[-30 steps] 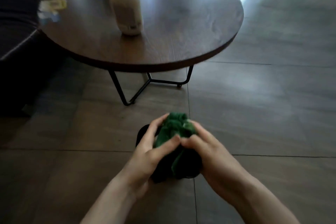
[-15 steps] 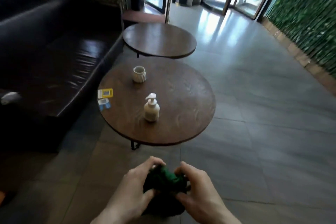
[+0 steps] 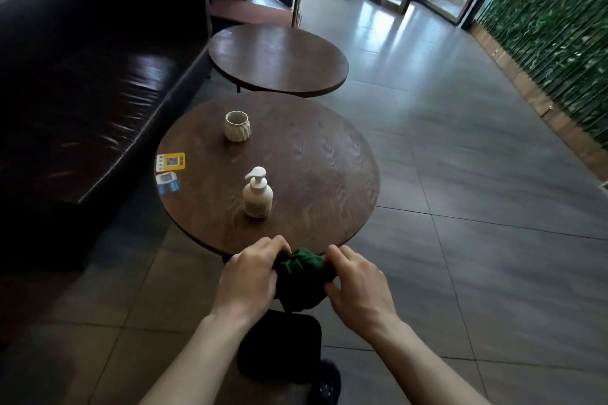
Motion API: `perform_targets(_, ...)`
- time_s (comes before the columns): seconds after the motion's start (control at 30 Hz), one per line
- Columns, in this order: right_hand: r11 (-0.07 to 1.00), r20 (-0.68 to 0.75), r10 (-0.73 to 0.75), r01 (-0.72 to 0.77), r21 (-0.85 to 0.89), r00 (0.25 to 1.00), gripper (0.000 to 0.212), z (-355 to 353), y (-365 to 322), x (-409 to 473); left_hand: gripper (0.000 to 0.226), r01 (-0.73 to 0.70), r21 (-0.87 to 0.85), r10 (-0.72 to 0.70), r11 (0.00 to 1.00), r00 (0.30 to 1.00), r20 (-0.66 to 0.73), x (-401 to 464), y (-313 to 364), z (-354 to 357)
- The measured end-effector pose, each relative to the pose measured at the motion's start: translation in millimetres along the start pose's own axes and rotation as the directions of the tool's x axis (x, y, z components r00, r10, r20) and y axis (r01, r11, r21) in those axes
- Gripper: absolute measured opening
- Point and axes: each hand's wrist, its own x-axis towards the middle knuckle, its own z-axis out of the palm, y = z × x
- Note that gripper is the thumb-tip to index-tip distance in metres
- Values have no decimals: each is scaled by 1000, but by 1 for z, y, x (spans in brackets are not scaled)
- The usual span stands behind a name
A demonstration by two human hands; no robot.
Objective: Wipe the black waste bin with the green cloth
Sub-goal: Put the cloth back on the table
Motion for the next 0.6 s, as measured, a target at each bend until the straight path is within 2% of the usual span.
perform_targets(0.27,995,41,39,-35,-92,998,23,29,105,124,32,18,185,-26,983,999,41,138,8,87)
perform_targets(0.47,994,7,-9,9,-112,1000,39,67,184,224,33,-65,406,46,911,997,57,255,-7,158)
perform_targets(0.53,997,63,-21,26,-79,998,45,89,209,255,39,-76,480,34,874,995,96,285,-21,186)
perform_targets(0.6,997,153,-56,63,-44,987,57,114,230,278,54,-63,512,-36,856,983,180,305,-39,210)
